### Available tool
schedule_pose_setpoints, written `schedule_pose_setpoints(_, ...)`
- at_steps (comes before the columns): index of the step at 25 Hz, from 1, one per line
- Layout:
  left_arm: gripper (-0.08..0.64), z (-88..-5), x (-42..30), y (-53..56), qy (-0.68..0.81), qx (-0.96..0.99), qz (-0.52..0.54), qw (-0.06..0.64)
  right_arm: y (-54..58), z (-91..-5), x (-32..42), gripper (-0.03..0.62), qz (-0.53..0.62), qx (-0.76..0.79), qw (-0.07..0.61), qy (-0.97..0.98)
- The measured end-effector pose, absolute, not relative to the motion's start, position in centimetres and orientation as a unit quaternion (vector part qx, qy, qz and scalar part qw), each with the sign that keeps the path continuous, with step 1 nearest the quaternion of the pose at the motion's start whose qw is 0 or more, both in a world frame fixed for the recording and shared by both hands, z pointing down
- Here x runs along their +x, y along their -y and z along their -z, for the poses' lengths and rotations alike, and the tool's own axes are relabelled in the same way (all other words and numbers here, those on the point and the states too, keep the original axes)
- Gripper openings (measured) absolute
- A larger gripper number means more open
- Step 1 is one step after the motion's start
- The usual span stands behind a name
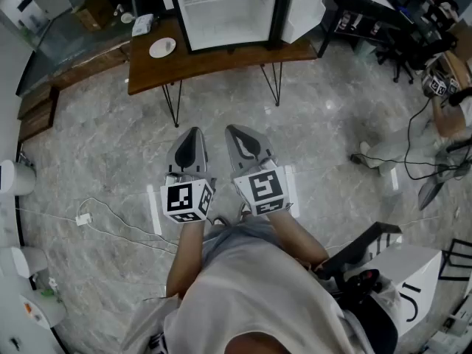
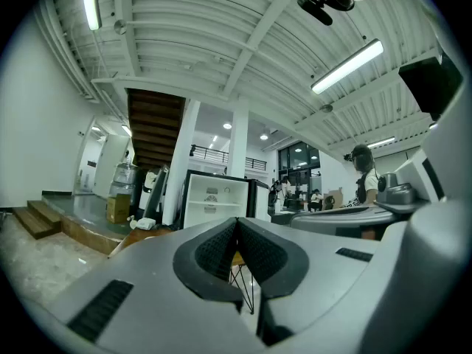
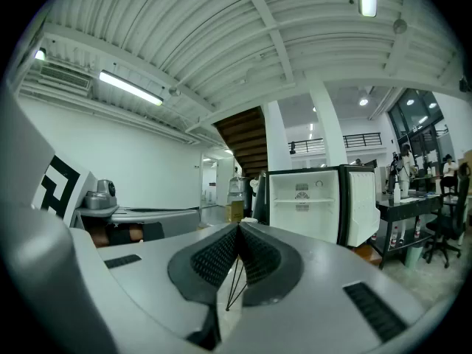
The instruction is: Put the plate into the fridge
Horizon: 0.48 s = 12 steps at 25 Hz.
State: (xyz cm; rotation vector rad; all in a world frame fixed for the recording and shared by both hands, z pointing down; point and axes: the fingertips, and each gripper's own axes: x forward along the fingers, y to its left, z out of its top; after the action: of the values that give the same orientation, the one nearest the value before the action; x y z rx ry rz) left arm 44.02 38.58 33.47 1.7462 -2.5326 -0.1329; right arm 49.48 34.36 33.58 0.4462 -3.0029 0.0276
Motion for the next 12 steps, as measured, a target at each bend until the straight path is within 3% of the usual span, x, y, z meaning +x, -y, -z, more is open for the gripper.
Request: schedule_pose_setpoints(12,0.018,-34.9,42.8,-36.7,0.830,0.556,0.038,0.028,-32.1,-34.8,47.9,0.015,-0.013,0.135,0.055,0.989)
